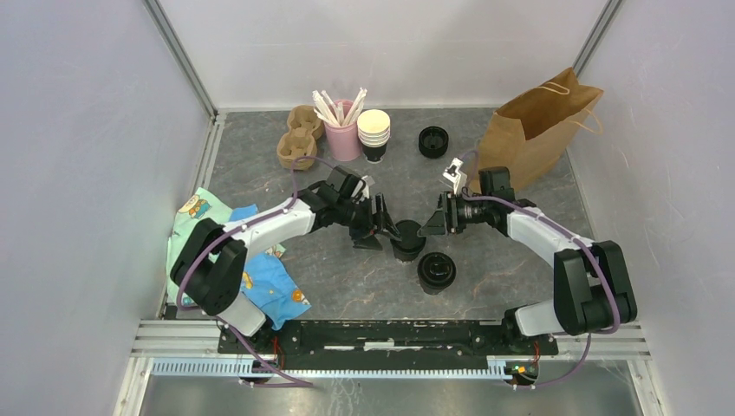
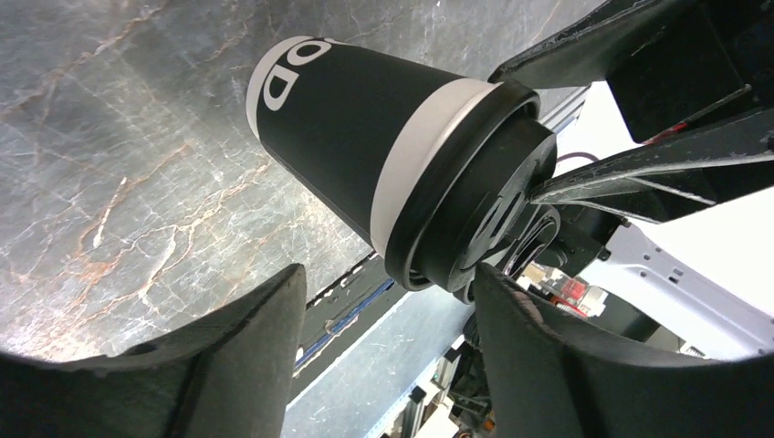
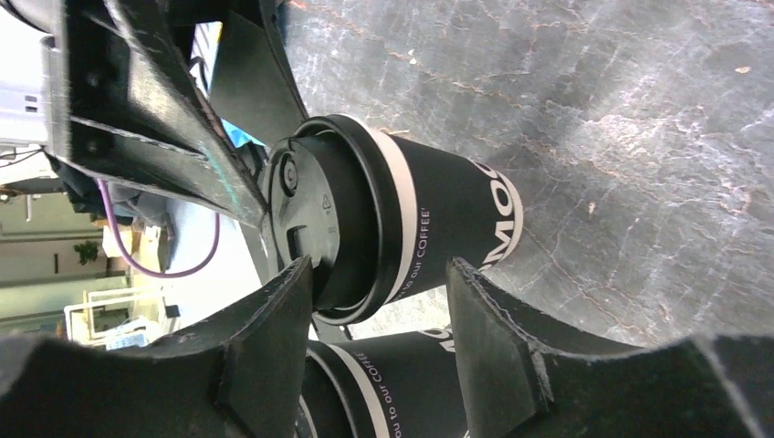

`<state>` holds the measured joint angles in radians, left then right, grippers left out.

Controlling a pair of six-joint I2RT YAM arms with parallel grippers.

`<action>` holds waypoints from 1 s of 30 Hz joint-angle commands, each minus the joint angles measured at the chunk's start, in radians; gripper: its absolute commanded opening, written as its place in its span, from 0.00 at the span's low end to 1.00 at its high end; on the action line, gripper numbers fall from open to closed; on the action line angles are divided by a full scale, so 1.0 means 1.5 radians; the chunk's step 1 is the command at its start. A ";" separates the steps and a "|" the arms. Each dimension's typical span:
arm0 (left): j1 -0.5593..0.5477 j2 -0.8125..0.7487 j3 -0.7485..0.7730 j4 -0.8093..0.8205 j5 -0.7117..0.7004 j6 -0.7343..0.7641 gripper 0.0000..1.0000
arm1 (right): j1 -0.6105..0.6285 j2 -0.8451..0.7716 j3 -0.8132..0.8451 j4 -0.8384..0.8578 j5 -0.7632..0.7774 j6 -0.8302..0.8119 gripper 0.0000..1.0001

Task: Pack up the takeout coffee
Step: Close the cup lid on the coffee cup.

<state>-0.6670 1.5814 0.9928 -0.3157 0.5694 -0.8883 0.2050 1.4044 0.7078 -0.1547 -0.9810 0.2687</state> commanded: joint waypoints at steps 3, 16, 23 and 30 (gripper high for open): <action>0.033 -0.044 0.023 -0.011 0.001 0.015 0.82 | 0.007 0.021 0.070 -0.120 0.080 -0.063 0.71; 0.039 0.079 0.165 -0.027 0.058 0.102 0.77 | 0.017 -0.036 0.022 -0.084 0.041 0.012 0.81; 0.028 0.079 0.112 -0.049 0.040 0.126 0.64 | 0.022 -0.002 0.011 -0.035 0.052 0.025 0.70; 0.025 0.028 -0.011 -0.021 0.005 0.084 0.44 | 0.022 0.062 0.089 -0.079 0.147 -0.015 0.51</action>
<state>-0.6231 1.6646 1.0828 -0.3111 0.6357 -0.7658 0.2382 1.4296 0.7586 -0.2520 -0.9443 0.3294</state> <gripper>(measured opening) 0.463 0.523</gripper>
